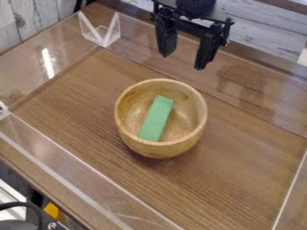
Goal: Remove the green block from inside the brown bowl and put it on the table
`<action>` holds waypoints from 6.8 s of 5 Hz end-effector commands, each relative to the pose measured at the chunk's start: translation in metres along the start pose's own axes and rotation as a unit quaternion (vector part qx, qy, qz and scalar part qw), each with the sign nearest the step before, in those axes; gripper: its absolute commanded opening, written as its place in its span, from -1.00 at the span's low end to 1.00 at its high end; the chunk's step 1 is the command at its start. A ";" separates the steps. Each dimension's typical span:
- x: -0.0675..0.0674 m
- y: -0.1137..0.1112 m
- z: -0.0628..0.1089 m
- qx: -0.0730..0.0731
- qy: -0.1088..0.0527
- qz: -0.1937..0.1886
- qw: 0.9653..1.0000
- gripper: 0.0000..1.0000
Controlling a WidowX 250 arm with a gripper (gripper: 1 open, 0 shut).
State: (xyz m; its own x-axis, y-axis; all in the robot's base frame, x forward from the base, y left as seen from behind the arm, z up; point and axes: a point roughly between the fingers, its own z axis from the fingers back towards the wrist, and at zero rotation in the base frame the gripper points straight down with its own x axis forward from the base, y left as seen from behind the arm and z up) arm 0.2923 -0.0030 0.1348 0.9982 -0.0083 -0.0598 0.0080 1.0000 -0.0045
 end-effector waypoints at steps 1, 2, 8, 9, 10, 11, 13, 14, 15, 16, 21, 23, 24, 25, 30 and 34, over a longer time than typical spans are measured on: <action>0.003 0.001 -0.009 -0.001 0.007 0.017 1.000 -1.00; -0.002 0.007 -0.023 0.001 0.023 0.036 0.999 -1.00; -0.016 0.019 -0.029 0.012 0.056 0.048 0.997 1.00; -0.018 0.019 -0.033 0.006 0.052 0.086 0.995 1.00; -0.017 0.019 -0.038 0.001 0.046 0.124 0.991 1.00; -0.016 0.027 -0.044 0.000 0.041 0.130 0.991 1.00; -0.011 0.035 -0.053 -0.002 0.034 0.135 0.990 1.00; -0.010 0.034 -0.057 -0.002 0.032 0.132 0.991 1.00; -0.005 0.035 -0.063 -0.004 0.030 0.157 0.987 -1.00; -0.003 0.034 -0.060 -0.010 0.024 0.181 0.983 -1.00; -0.003 0.038 -0.037 -0.011 0.008 0.101 0.995 1.00; -0.015 0.032 -0.034 -0.010 0.013 0.096 0.995 1.00; -0.017 0.024 -0.039 -0.010 0.014 0.088 0.996 1.00; -0.018 0.016 -0.044 -0.007 0.014 0.081 0.997 1.00; -0.024 0.001 -0.075 -0.012 0.010 0.123 0.992 -1.00; -0.024 -0.086 -0.037 -0.034 -0.023 0.028 0.999 -1.00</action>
State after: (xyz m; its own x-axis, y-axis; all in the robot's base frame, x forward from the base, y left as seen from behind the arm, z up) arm 0.2611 -0.0881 0.0897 0.9977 0.0422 -0.0533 -0.0452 0.9974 -0.0555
